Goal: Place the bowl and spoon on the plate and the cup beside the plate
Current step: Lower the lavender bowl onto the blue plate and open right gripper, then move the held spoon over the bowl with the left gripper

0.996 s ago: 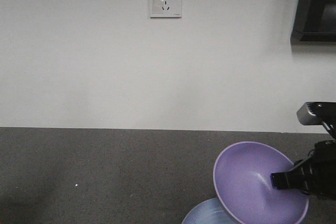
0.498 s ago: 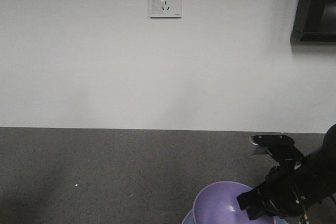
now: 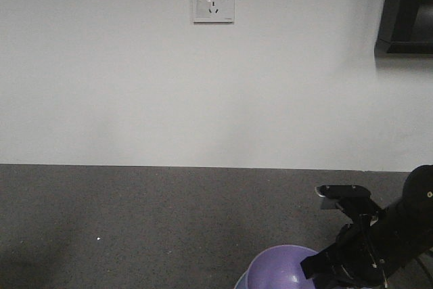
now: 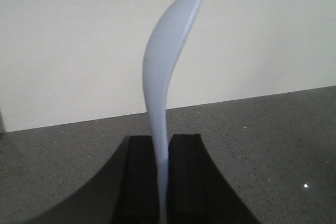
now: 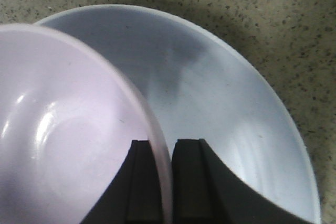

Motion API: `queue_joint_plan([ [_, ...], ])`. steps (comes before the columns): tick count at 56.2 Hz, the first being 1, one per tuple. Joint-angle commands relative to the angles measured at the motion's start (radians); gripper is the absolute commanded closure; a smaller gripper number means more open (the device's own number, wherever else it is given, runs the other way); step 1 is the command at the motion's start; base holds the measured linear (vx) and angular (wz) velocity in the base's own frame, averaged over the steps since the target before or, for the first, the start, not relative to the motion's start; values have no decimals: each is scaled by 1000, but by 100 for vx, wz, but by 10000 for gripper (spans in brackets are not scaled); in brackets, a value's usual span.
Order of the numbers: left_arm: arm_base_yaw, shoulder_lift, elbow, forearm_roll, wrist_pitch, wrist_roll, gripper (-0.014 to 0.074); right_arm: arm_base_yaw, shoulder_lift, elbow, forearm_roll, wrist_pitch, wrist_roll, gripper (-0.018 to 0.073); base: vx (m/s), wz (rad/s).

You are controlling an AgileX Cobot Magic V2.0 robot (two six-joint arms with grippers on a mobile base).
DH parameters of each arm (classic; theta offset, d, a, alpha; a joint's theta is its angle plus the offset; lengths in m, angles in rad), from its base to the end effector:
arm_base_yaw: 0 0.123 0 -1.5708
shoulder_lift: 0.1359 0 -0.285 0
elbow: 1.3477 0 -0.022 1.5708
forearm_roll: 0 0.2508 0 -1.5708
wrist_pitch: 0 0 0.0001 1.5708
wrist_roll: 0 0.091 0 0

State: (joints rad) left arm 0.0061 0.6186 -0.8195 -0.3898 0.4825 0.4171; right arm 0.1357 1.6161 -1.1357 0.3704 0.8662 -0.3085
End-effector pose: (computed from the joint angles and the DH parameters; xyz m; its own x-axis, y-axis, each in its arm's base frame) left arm 0.1150 -0.0154 0.3959 -0.1505 0.0660 -0.9864 0.1786 0.9832 0.0386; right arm 0.3147 0.0683 0.2453 -0.9164 -0.1853 -0.3548 -0.2802 0.9300 0.2379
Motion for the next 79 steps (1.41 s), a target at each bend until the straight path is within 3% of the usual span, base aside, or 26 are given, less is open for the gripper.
queue_joint_plan([
  [1, -2, 4, -25, -21, -71, -10, 594, -2, -35, -30, 50, -19, -32, 440, 0, 0],
  [23, -2, 4, -25, -21, -55, -10, 594, -2, -35, -32, 73, -14, -66, 99, 0, 0],
  [45, -2, 4, -25, -21, -53, -10, 594, -3, -106, -169, -132, 32, -51, 71, 0, 0],
  [53, -2, 4, -25, -21, -41, -11, 594, -3, -199, -216, -209, 42, 23, 163, 0, 0],
  [57, -2, 4, -25, -21, -24, -11, 594, -3, -248, -210, -232, 36, 54, 293, 0, 0],
  [63, -2, 6, -25, -21, 3, -11, 594, -3, -353, -156, -237, -1, 55, 577, 0, 0],
  [73, -2, 68, -38, -77, 62, -4, 594, -3, -530, 25, -210, -141, 56, 573, 0, 0],
  [79, -3, 172, -101, -160, 158, 57, 594, -3, -616, 129, -212, -209, 56, 572, 0, 0],
])
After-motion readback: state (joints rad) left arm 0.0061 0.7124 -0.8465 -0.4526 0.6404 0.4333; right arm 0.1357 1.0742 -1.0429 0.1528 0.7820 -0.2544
